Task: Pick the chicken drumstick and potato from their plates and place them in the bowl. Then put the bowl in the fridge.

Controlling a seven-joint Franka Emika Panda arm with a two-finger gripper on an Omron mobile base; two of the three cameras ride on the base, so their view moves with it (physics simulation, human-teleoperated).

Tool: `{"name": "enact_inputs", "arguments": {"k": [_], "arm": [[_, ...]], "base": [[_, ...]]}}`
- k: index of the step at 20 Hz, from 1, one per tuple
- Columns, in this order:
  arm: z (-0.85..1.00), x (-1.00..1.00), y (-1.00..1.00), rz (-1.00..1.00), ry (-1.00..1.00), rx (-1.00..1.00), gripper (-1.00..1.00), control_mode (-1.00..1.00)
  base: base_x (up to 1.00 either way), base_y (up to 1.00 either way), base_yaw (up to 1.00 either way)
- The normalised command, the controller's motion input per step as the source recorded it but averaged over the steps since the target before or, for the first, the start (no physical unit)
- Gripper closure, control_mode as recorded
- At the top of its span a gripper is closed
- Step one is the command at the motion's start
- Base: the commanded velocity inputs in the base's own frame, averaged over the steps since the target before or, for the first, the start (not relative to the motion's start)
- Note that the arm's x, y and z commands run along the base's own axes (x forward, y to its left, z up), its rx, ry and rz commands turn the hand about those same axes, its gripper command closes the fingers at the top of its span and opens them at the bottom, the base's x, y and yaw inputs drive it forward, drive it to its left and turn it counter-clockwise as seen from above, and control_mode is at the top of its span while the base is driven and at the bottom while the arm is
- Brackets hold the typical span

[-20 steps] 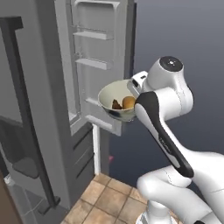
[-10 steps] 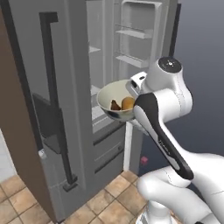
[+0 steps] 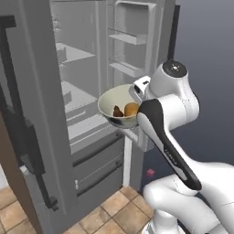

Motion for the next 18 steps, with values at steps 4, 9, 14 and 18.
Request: {"name": "enact_inputs", "arguments": {"k": [4, 9, 14, 18], "arm": [[0.00, 0.00, 0.00, 0.00, 0.00, 0.00, 1.00, 1.00], [0.00, 0.00, 0.00, 0.00, 0.00, 0.00, 1.00, 1.00], [0.00, 0.00, 0.00, 0.00, 0.00, 0.00, 1.00, 1.00], [0.00, 0.00, 0.00, 0.00, 0.00, 0.00, 1.00, 1.00]], "base": [[0.17, -0.28, 0.17], [0.05, -0.06, 0.60], [0.27, -0.27, 0.41], [0.33, -0.46, 0.18]]}}
